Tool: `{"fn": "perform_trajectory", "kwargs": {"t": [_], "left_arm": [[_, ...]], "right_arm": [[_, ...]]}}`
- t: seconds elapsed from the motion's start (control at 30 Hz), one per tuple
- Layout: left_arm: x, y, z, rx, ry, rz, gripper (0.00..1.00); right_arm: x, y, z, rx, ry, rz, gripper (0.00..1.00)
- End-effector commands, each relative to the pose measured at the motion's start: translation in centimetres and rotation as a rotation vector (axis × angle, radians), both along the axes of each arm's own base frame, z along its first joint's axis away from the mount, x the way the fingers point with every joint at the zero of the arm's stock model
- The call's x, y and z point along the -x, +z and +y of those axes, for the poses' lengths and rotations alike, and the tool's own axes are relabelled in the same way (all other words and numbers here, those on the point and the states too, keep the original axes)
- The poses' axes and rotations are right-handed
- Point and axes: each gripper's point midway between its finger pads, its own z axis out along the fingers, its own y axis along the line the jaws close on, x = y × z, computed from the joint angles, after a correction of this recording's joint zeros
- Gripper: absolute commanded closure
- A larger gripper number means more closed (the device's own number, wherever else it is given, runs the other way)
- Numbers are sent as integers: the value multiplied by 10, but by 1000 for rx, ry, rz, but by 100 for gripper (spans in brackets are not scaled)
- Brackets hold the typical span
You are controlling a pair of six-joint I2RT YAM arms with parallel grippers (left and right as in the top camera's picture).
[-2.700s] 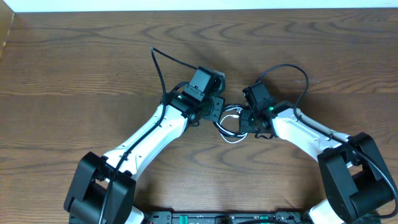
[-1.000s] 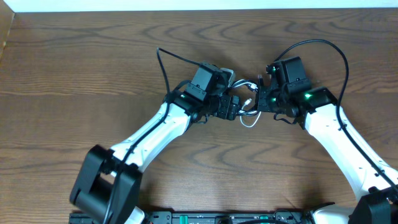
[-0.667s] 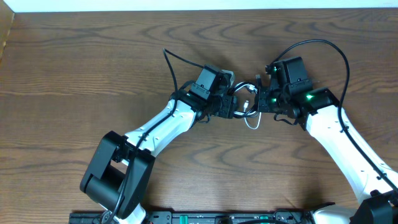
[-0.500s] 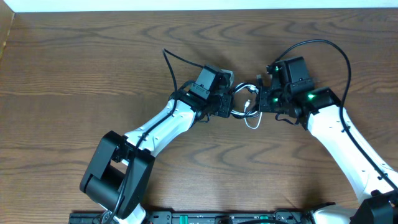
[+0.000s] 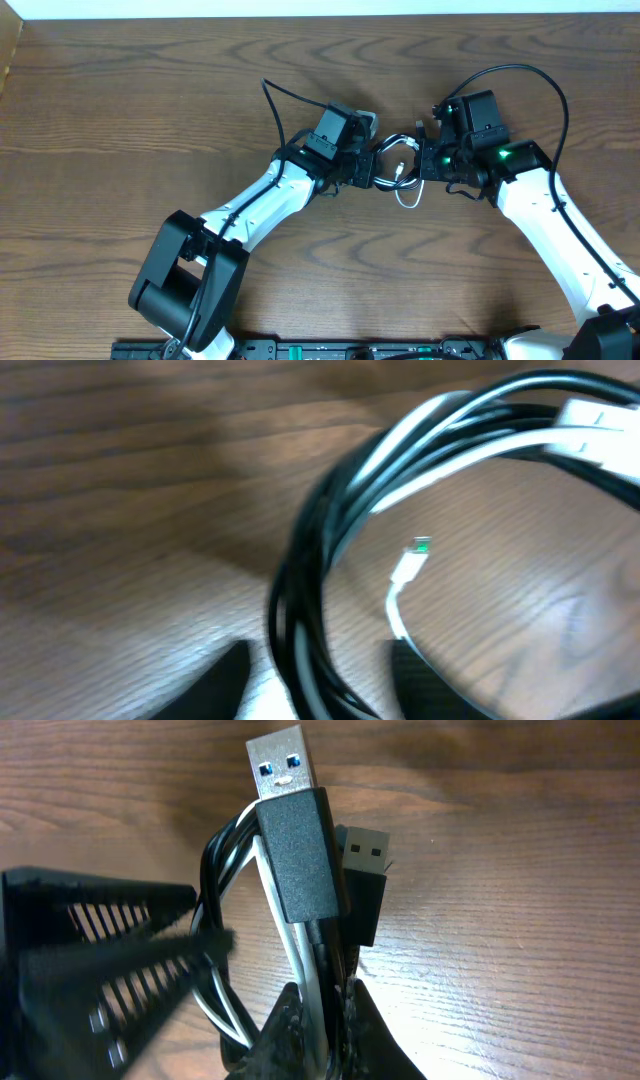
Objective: Untangle cables
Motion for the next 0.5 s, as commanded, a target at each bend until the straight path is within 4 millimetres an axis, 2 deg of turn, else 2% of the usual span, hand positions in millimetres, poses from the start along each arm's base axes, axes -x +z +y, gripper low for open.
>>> {"fn": "perform_trajectory", "kwargs": {"t": [0.0, 0.1, 0.4, 0.43, 0.47], "left_arm": [[11, -2, -10, 53, -57, 35, 27], [15, 4, -18, 101, -92, 48, 20], [17, 5, -20, 116, -104, 53, 18], [17, 5, -20, 116, -104, 53, 22], [17, 5, -20, 116, -104, 53, 37]], "right_arm": [[-5, 18, 1, -28, 7, -47, 99], [-4, 18, 1, -32, 10, -46, 99], [-3, 29, 23, -143, 87, -61, 99], [-4, 29, 23, -144, 88, -63, 99], [-4, 29, 23, -145, 88, -63, 99]]}}
